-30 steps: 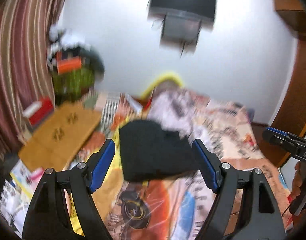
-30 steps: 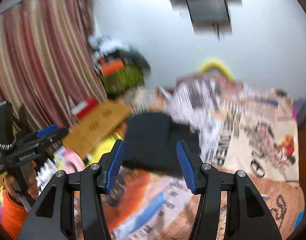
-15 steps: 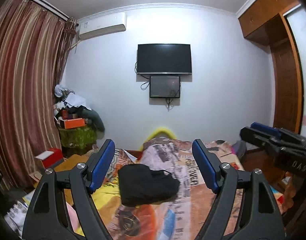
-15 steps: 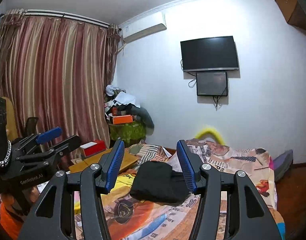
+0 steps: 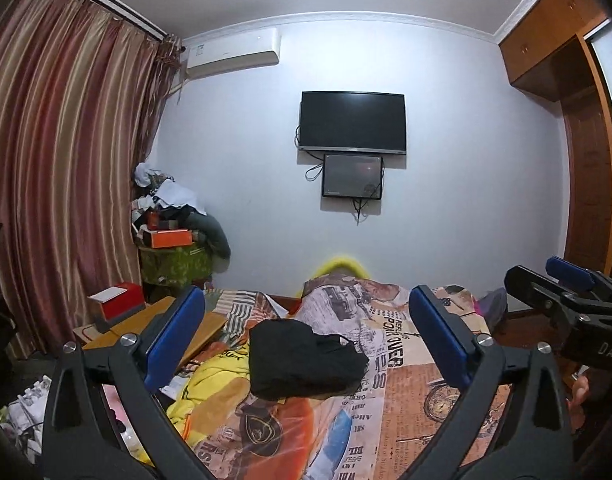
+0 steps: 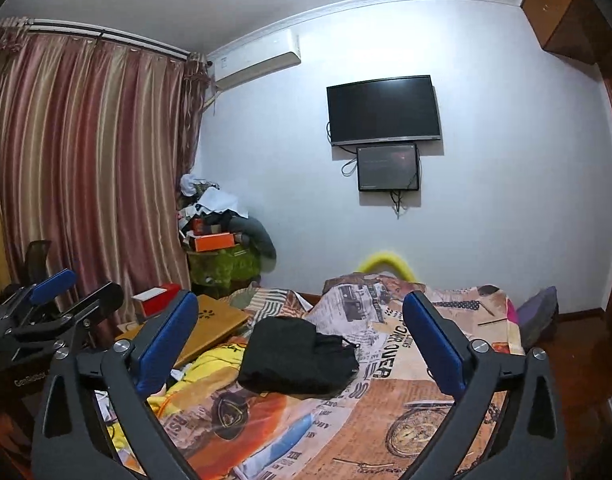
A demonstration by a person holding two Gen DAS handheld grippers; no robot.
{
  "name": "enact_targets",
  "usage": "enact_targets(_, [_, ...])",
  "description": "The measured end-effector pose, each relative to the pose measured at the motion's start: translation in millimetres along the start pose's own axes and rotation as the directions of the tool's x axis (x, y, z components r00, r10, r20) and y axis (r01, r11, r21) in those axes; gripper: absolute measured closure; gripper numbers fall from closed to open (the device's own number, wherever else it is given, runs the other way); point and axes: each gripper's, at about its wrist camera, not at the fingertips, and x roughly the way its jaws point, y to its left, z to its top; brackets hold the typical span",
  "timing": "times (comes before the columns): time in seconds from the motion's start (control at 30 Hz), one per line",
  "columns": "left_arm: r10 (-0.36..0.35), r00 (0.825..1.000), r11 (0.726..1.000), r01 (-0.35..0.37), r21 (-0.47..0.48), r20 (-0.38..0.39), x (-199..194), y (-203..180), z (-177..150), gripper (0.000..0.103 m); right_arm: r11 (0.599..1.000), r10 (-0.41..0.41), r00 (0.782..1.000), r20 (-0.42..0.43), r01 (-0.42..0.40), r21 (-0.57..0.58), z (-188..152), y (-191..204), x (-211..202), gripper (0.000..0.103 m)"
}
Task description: Fold large clothes
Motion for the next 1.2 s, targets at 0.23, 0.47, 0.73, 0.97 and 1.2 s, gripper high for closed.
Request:
enact_targets(0.23, [-0.001, 1.000, 1.000, 0.001, 0.002, -0.016, 4, -5, -6, 0.001, 1.000, -0.011, 1.000, -0.020, 0.011, -0.002, -7, -3, 0, 0.001])
enact_targets(0.47, [0.006, 0.999, 1.000, -0.005, 0.015, -0.033, 10, -9, -11, 0.001, 1.000, -0.017, 0.999, -0.036, 0.017, -0.008, -11, -1, -2, 0.001])
enact_targets(0.73, [0.007, 0.998, 1.000, -0.006, 0.014, -0.055, 20, -13, -15, 0.001, 1.000, -0.013, 0.998, -0.062, 0.013, -0.008, -12, -1, -2, 0.001])
enact_targets(0.97, [0.023, 0.998, 1.000, -0.022, 0.007, -0.060, 25, -12, -17, 0.000, 1.000, -0.012, 0.997, -0.077, 0.011, -0.006, -11, -3, -5, 0.001])
enact_targets(1.2, [0.027, 0.997, 1.000, -0.027, -0.005, -0.068, 28, -12, -18, 0.000, 1.000, -0.011, 0.997, -0.080, 0.010, -0.008, -8, -4, -6, 0.001])
